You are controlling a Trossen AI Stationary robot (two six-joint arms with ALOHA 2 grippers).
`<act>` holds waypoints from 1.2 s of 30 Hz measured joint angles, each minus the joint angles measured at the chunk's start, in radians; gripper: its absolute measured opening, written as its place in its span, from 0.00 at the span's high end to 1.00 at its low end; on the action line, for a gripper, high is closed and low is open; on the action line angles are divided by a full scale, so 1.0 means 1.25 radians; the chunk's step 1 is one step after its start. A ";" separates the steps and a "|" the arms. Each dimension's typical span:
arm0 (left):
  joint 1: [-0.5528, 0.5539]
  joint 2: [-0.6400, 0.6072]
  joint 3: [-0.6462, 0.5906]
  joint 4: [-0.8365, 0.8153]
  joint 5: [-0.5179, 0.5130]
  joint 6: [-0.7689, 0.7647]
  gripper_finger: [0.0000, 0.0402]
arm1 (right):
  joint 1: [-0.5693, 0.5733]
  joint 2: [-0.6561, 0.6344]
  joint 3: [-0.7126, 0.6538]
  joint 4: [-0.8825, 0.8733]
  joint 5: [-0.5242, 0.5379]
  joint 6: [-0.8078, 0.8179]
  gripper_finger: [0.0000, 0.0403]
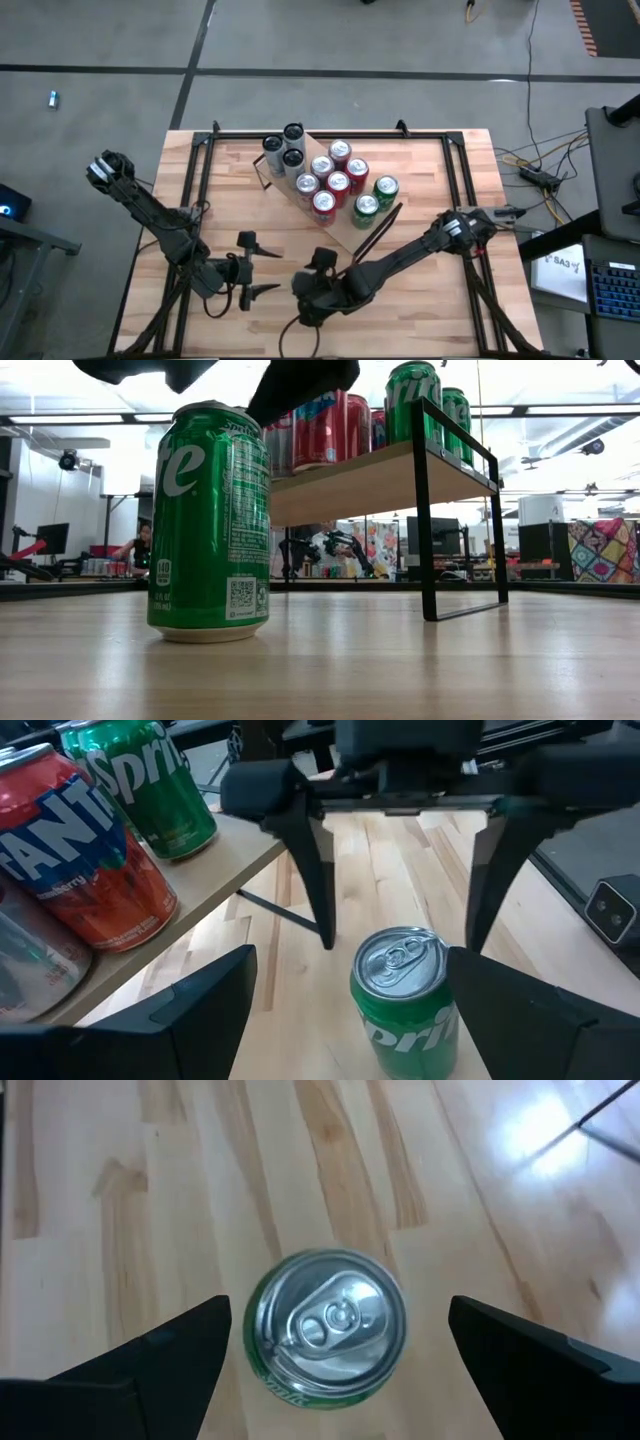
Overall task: Place canned beverage on shelf
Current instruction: Put the green soda can on the shelf aligned with the other green soda can
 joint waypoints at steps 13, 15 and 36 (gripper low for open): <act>0.000 0.000 0.000 0.000 0.004 0.000 0.23 | -0.015 0.000 -0.008 0.002 -0.045 0.005 0.10; 0.000 0.000 0.000 0.000 0.004 0.000 0.23 | -0.017 0.000 -0.011 0.007 -0.047 0.005 0.10; 0.000 0.000 0.000 0.000 0.004 0.001 0.23 | -0.032 0.000 -0.085 0.082 -0.063 0.003 0.31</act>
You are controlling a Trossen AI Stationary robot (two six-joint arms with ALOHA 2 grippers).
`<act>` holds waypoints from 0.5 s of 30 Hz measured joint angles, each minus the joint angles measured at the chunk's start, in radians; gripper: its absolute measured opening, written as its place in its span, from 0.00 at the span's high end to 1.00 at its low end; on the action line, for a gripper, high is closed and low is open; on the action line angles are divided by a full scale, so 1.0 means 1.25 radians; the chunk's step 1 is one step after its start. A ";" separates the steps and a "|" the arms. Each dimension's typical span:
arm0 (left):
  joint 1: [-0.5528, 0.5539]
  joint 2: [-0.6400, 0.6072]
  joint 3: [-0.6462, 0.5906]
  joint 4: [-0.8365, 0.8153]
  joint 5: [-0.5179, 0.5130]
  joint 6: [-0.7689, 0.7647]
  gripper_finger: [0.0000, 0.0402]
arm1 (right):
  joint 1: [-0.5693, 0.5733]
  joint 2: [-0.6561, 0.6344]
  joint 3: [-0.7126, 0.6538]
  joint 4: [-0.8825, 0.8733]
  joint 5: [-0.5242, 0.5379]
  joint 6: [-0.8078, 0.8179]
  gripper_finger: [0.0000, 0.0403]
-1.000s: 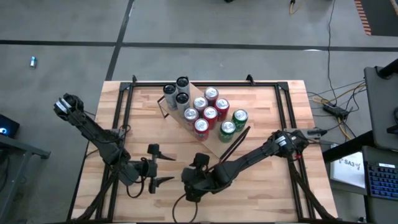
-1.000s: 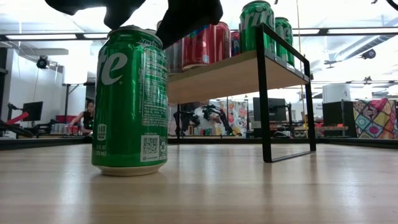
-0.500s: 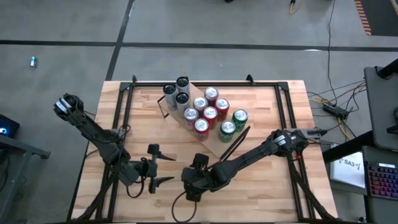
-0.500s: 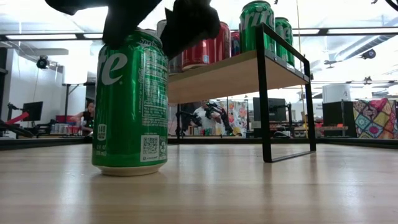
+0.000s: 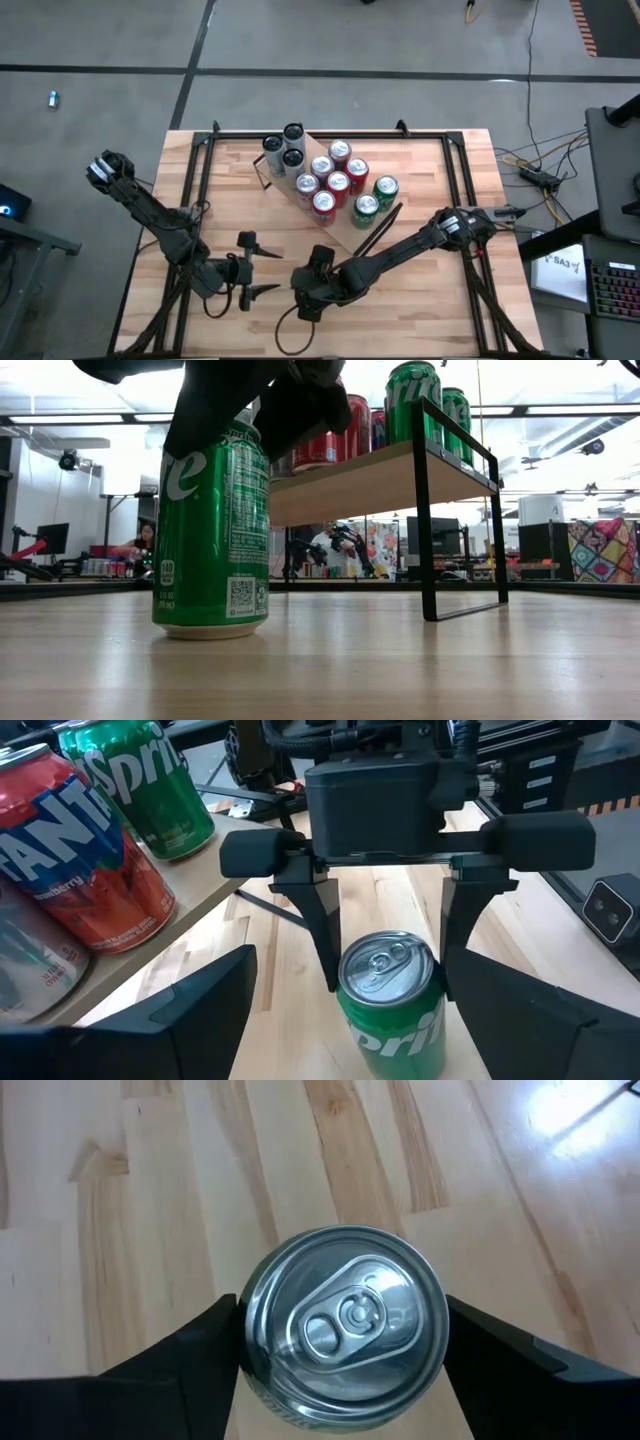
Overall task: Place canned beverage on shelf
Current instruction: Put the green soda can on the shelf aligned with the other green soda can
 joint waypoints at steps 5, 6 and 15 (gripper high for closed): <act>0.000 0.000 0.000 0.001 0.000 0.018 0.23 | -0.001 0.000 0.011 -0.004 -0.005 -0.005 0.31; 0.000 0.000 0.000 0.002 0.000 0.027 0.23 | -0.001 -0.001 0.017 -0.008 -0.013 -0.008 0.31; 0.000 -0.016 0.013 0.006 0.000 0.131 0.23 | 0.001 -0.048 0.128 -0.110 -0.029 -0.037 0.31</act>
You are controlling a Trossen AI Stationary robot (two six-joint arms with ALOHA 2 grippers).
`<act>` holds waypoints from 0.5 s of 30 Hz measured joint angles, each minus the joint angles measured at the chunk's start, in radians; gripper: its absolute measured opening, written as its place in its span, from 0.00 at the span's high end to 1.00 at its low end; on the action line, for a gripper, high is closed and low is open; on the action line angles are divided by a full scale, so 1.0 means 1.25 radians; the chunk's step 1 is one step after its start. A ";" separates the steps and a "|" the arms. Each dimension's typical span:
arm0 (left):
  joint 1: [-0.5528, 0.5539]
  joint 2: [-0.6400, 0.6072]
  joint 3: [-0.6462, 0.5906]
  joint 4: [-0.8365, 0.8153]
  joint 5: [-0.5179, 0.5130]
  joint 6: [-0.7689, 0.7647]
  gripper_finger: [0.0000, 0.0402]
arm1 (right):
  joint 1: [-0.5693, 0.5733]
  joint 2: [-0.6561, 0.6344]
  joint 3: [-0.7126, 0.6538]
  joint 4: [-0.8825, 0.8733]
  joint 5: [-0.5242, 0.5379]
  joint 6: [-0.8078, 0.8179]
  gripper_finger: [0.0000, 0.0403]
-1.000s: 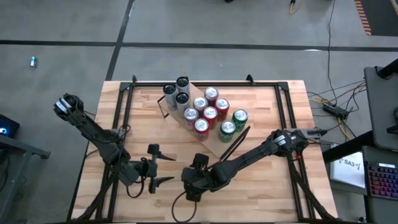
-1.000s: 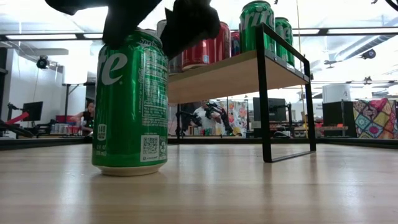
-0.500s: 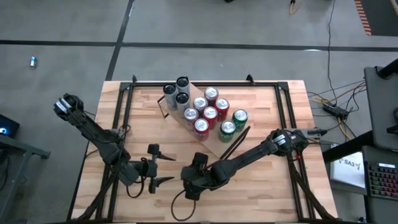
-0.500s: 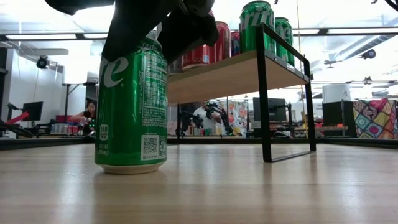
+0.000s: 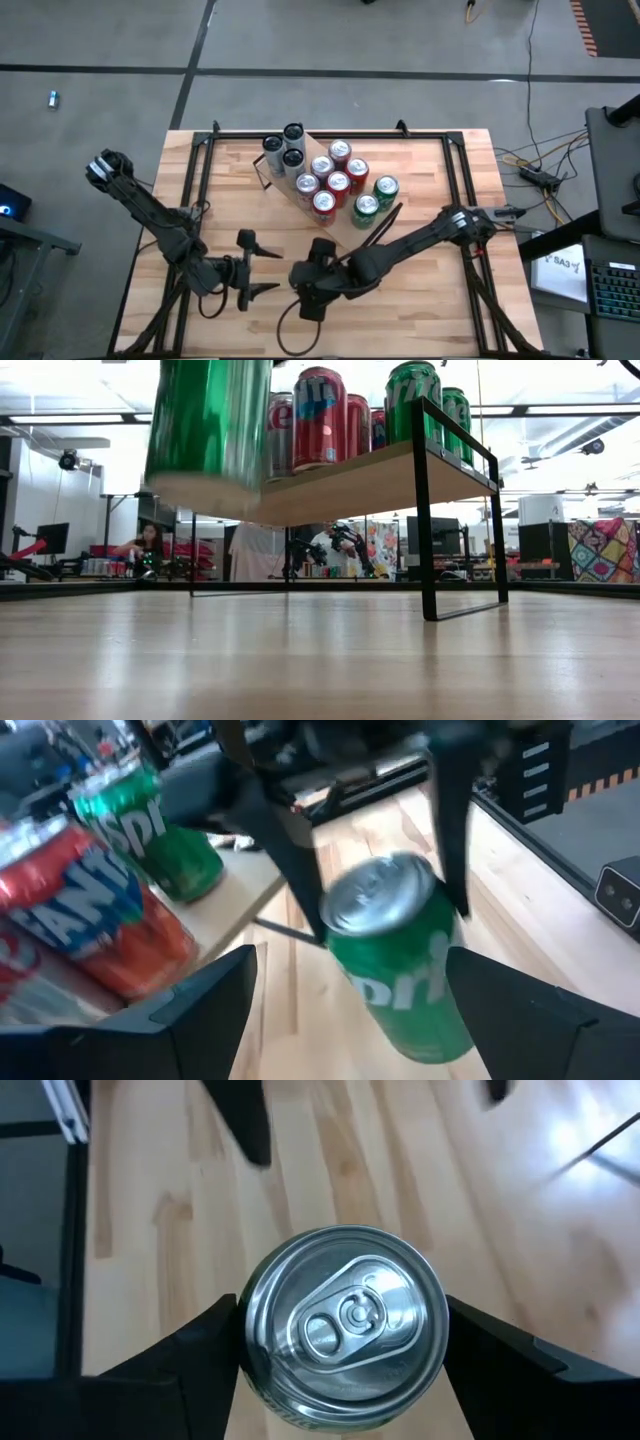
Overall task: Place canned beverage on shelf
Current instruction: Put the green soda can on the shelf aligned with the other green soda can
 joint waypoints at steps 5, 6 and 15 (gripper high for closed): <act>0.000 -0.006 0.022 0.001 0.005 0.070 0.23 | 0.001 -0.027 0.084 -0.088 0.006 -0.025 0.31; 0.000 -0.006 0.026 0.002 0.005 0.077 0.23 | 0.002 -0.035 0.099 -0.103 0.008 -0.033 0.31; 0.005 0.021 0.025 0.082 0.006 0.109 0.23 | 0.007 -0.110 0.134 -0.217 0.050 -0.059 0.31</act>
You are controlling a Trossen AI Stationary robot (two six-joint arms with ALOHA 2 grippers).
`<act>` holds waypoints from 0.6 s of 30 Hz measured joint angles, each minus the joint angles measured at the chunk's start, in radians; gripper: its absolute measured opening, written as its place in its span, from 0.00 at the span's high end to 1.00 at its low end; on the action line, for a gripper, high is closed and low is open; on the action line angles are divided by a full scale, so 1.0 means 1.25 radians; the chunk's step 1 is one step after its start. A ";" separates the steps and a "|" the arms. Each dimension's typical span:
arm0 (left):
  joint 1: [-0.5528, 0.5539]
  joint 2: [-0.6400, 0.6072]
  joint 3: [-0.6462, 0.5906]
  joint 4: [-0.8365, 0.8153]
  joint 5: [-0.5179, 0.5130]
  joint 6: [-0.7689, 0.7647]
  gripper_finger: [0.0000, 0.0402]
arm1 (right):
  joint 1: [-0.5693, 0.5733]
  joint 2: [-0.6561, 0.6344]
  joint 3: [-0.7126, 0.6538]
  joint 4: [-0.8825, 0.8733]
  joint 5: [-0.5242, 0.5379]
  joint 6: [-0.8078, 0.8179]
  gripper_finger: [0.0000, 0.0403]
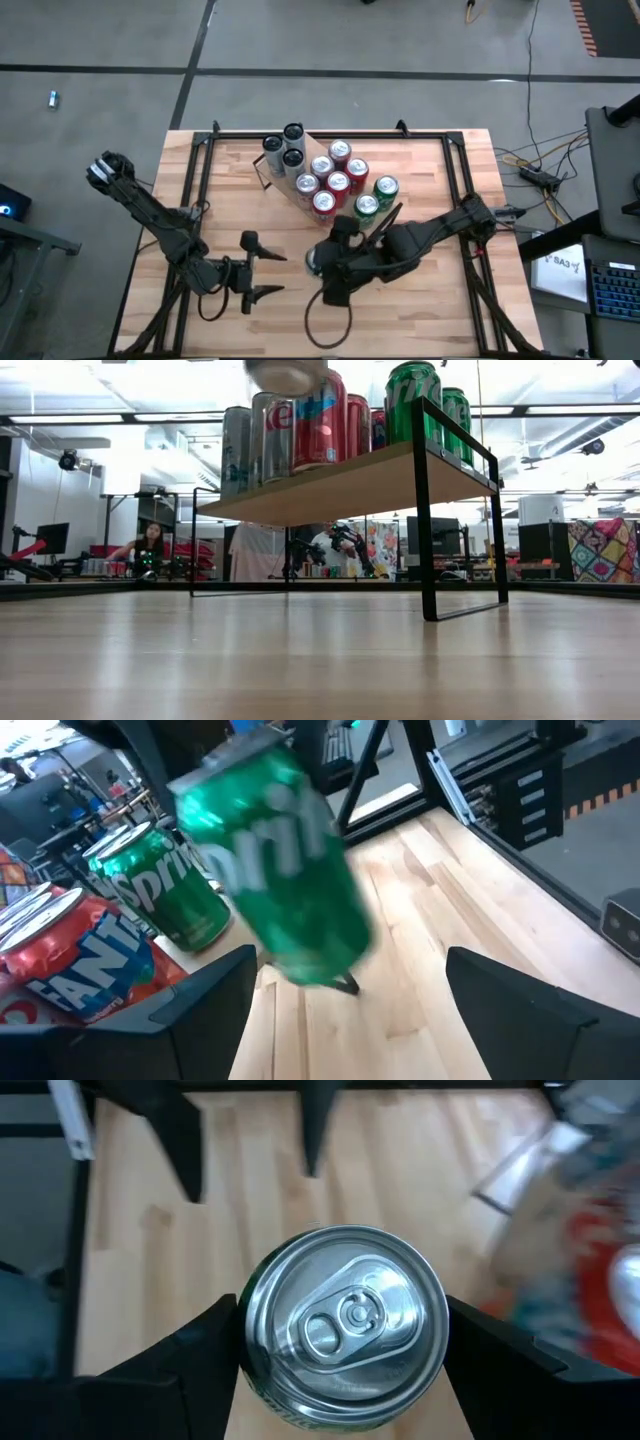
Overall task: Place canned beverage on shelf
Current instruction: Put the green soda can on the shelf aligned with the other green soda can
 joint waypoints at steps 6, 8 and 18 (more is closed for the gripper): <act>0.023 0.041 0.000 0.098 0.000 0.020 0.23 | 0.008 -0.037 0.000 -0.088 0.065 0.023 0.31; 0.030 0.060 -0.001 0.130 0.000 0.034 0.23 | 0.014 -0.041 -0.002 -0.110 0.070 0.031 0.31; 0.054 0.152 -0.001 0.290 0.001 0.083 0.23 | 0.027 -0.047 -0.002 -0.181 0.088 0.049 0.30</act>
